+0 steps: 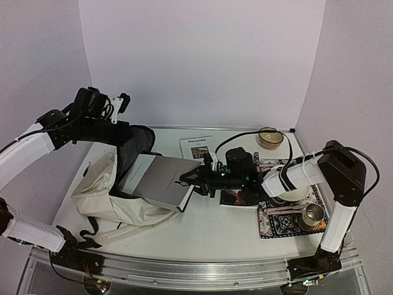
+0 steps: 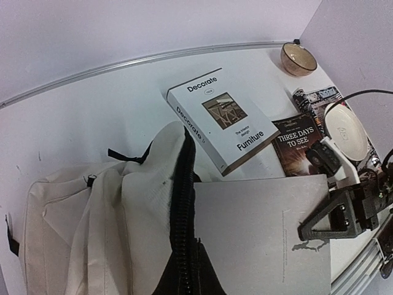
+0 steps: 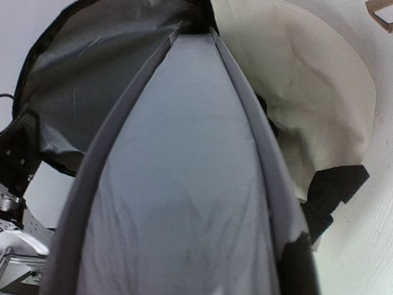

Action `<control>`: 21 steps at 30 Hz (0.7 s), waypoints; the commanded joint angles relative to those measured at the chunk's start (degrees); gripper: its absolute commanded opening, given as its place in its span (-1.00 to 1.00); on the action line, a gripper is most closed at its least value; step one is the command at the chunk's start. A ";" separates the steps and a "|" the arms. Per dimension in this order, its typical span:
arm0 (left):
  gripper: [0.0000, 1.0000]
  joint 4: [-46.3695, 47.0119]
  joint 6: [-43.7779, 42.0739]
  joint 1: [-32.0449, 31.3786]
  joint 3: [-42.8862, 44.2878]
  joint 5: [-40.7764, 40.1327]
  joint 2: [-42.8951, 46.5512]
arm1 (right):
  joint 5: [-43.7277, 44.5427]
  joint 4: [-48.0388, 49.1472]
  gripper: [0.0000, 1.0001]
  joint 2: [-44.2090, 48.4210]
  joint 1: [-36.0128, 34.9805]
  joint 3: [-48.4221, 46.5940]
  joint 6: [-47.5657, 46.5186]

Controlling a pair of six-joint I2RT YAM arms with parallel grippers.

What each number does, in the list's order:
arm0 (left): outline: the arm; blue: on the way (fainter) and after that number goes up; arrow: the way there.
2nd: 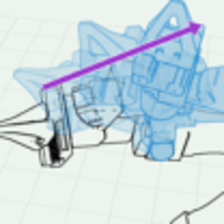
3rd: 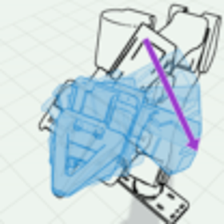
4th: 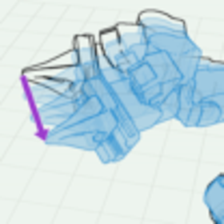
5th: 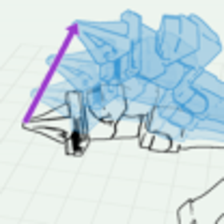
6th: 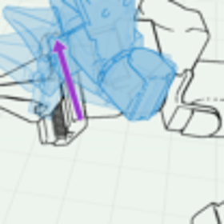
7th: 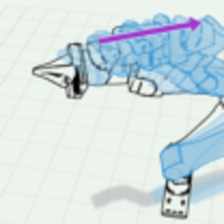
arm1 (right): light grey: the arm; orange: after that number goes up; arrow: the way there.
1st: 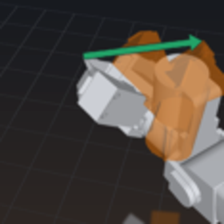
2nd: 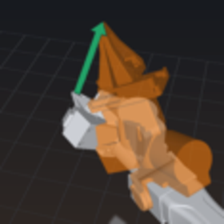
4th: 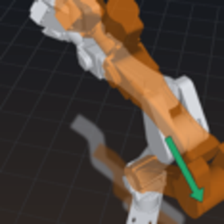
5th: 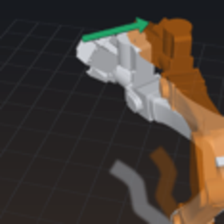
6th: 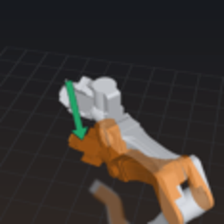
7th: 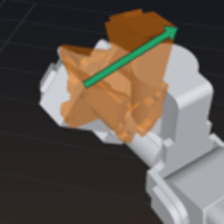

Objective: Pack the student bag
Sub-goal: Place the book in the largest pocket of the bag.

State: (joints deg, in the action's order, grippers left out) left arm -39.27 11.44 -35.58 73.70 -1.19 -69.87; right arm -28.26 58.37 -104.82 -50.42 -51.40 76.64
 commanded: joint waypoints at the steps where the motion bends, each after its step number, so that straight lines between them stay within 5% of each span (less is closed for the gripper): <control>1: -1.00 12.81 -0.55 -0.13 -0.30 6.78 3.48 | 3.20 12.75 -0.46 -1.68 -0.38 -1.50 8.98; 9: -1.00 16.49 -0.58 -0.23 -2.45 5.03 5.56 | 3.90 13.03 -0.45 -3.06 -0.49 -4.28 11.81; 16: -1.00 21.84 1.06 -1.06 -1.16 14.41 3.05 | 4.08 12.82 -0.45 -5.97 -2.13 -6.97 11.62; 21: -1.00 21.96 -1.32 -2.29 -0.98 9.29 3.42 | 3.25 12.59 -0.46 -8.46 -3.78 -9.01 12.35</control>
State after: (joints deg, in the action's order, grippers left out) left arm -27.54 11.77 -36.94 70.32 8.60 -68.01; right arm -23.81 65.39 -112.26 -52.35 -56.62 88.63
